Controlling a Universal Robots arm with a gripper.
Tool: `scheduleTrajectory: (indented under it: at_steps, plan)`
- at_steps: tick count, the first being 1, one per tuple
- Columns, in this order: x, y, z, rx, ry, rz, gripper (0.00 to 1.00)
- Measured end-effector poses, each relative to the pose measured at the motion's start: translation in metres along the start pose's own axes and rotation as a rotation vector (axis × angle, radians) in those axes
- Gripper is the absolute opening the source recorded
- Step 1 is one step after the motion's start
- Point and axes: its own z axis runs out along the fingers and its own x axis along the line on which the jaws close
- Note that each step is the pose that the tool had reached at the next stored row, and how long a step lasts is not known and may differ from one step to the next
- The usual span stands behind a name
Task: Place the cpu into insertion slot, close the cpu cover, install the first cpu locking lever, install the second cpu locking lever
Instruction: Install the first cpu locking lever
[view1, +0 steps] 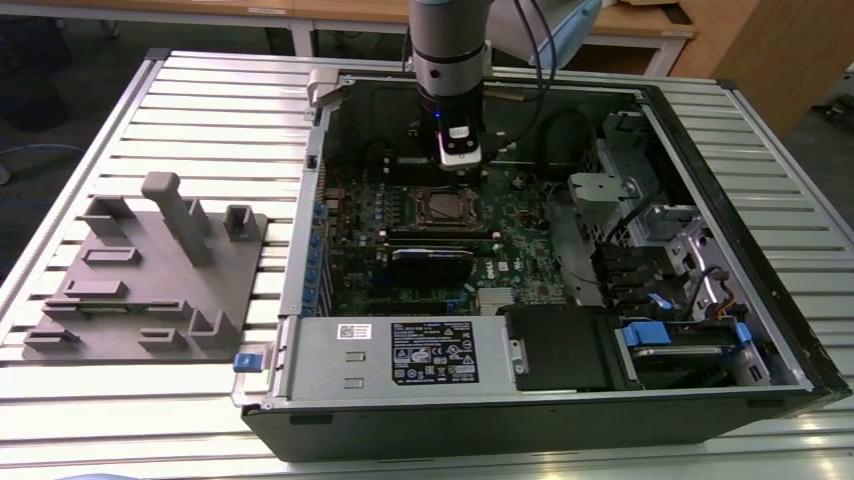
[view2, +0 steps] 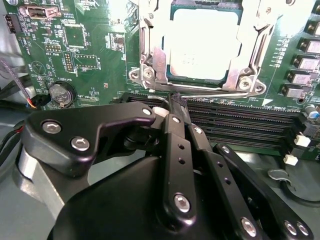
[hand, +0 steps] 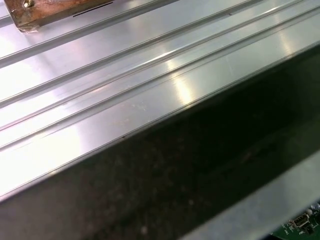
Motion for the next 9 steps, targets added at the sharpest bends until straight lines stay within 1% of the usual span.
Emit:
scheduleTrajectory:
  at_steps: [3,9]
  plan:
    - [0.0001,0.0,0.0,0.008,-0.0039,-0.001,0.11]
    - [0.0008,0.0023,0.0005,0.0177,-0.009,-0.003,0.11]
